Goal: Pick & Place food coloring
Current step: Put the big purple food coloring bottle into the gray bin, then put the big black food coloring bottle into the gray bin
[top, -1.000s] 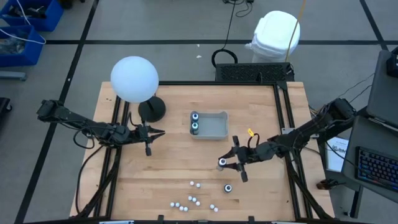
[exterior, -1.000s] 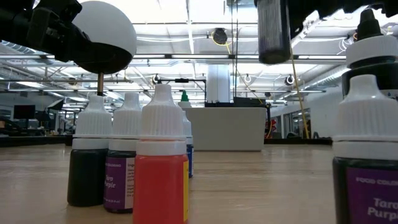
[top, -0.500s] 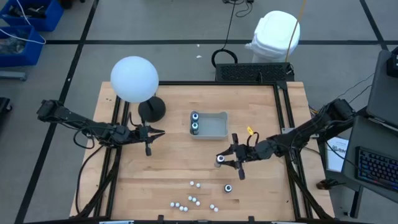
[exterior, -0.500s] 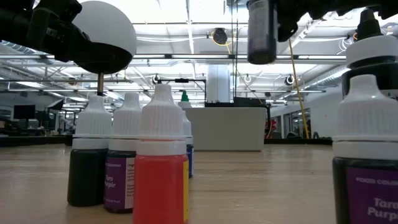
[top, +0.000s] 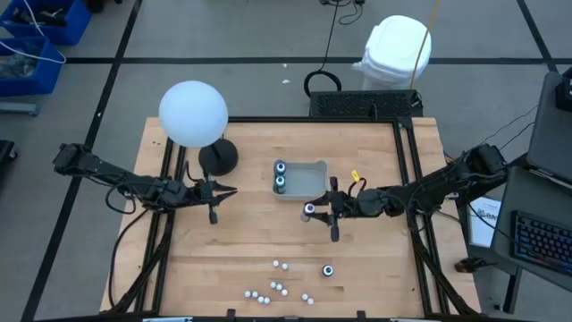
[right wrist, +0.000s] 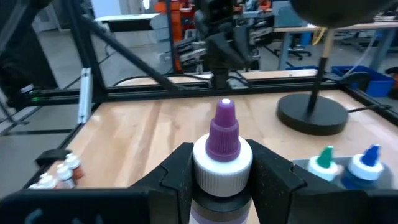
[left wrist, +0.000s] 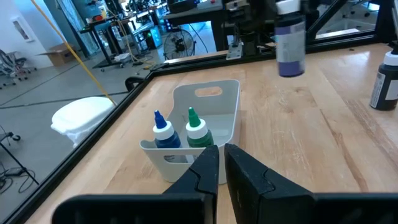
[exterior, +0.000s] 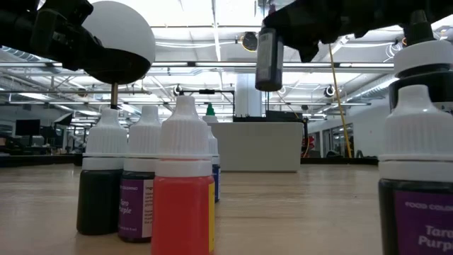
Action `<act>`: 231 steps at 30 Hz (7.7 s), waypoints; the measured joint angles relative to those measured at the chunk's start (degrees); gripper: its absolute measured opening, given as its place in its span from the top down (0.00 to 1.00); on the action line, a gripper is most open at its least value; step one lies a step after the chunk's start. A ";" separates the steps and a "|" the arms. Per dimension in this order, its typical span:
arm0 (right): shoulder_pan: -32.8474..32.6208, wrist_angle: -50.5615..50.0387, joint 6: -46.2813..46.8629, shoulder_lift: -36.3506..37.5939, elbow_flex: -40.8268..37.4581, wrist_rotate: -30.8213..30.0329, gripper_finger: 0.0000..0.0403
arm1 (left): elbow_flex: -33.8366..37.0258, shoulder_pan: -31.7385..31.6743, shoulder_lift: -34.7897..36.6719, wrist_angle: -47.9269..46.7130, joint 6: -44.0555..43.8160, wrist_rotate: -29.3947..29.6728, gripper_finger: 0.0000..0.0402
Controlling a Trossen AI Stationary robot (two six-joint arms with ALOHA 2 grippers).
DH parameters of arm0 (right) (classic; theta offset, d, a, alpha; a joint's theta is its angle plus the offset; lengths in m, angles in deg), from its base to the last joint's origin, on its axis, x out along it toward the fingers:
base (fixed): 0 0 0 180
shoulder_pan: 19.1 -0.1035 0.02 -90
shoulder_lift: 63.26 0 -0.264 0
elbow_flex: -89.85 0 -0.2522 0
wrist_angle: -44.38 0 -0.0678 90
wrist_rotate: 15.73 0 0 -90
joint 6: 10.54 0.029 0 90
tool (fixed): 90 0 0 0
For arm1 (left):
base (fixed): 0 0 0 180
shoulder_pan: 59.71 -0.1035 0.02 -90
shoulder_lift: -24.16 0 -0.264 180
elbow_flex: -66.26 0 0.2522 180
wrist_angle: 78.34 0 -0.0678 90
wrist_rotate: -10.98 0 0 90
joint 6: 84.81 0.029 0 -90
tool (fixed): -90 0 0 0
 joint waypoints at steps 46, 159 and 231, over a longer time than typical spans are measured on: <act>17.28 -8.67 -5.21 -9.17 15.13 2.73 0.72 | 0.00 0.00 0.00 0.74 1.55 0.02 0.91; 23.79 18.61 1.34 -33.92 8.51 -3.35 0.70 | 0.00 0.02 0.00 0.37 1.79 0.00 0.91; 23.59 4.39 -1.29 -15.78 8.46 7.34 0.99 | 0.00 0.00 0.00 0.33 1.73 -0.02 0.91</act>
